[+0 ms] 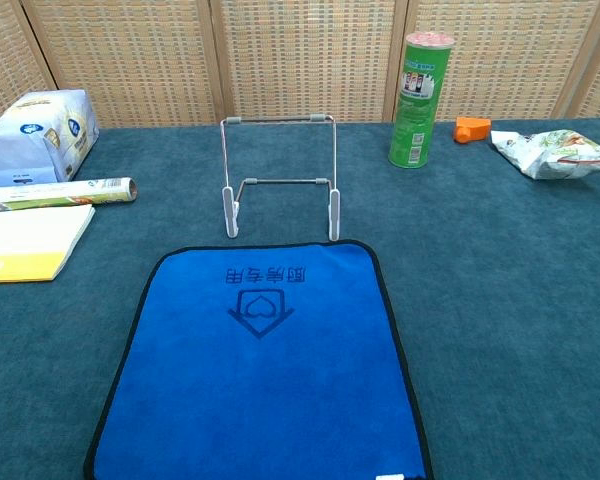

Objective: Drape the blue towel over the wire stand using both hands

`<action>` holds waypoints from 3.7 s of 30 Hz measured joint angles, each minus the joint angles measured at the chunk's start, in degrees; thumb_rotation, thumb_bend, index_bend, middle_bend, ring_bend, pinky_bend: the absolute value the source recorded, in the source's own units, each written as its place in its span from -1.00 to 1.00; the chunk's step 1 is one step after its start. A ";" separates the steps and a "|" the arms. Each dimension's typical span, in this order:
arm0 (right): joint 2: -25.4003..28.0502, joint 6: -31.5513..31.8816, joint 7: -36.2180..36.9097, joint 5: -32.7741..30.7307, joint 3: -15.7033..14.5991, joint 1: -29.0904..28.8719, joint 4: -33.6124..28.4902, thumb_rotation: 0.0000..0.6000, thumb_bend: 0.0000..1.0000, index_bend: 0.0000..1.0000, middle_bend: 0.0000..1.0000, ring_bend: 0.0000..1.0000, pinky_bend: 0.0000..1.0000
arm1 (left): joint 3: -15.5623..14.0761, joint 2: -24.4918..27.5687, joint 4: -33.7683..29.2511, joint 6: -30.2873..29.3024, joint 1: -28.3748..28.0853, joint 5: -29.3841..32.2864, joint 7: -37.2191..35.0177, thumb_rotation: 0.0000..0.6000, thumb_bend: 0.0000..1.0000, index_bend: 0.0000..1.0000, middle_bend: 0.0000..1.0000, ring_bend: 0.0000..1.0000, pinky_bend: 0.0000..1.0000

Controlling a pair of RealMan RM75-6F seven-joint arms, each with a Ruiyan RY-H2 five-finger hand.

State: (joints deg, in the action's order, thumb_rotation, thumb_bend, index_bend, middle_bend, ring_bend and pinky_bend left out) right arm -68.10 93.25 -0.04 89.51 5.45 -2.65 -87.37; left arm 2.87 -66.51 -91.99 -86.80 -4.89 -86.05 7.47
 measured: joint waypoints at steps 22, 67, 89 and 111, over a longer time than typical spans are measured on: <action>-2.31 -4.38 -0.68 16.94 -2.11 -9.23 3.69 1.00 -1.00 -0.71 -1.00 -1.00 -1.00 | 1.55 -0.27 0.06 0.24 -0.80 1.64 -0.54 1.00 -1.00 -1.00 -1.00 -1.00 -1.00; -26.91 -27.10 -11.41 26.58 -5.60 -40.45 28.70 1.00 -1.00 -0.61 -0.81 -1.00 -0.95 | 2.46 -2.25 1.95 5.24 -3.19 6.55 0.73 1.00 -1.00 -1.00 -1.00 -1.00 -1.00; -30.64 -26.12 -11.84 24.88 -9.32 -43.28 33.32 1.00 -1.00 -0.61 -0.81 -1.00 -0.93 | 2.32 -2.10 2.14 5.71 -3.36 7.14 0.27 1.00 -1.00 -1.00 -1.00 -1.00 -1.00; -31.06 -28.01 -13.39 22.57 -10.98 -44.55 34.32 1.00 -1.00 -0.61 -0.80 -1.00 -0.90 | 2.24 -1.84 1.99 5.82 -3.52 7.11 -0.15 1.00 -1.00 -1.00 -1.00 -1.00 -1.00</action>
State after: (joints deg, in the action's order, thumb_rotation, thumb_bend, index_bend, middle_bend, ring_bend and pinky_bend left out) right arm -99.16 65.23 -13.43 112.09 -5.53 -47.20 -53.04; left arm 5.10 -68.34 -90.01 -80.98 -8.40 -78.94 7.32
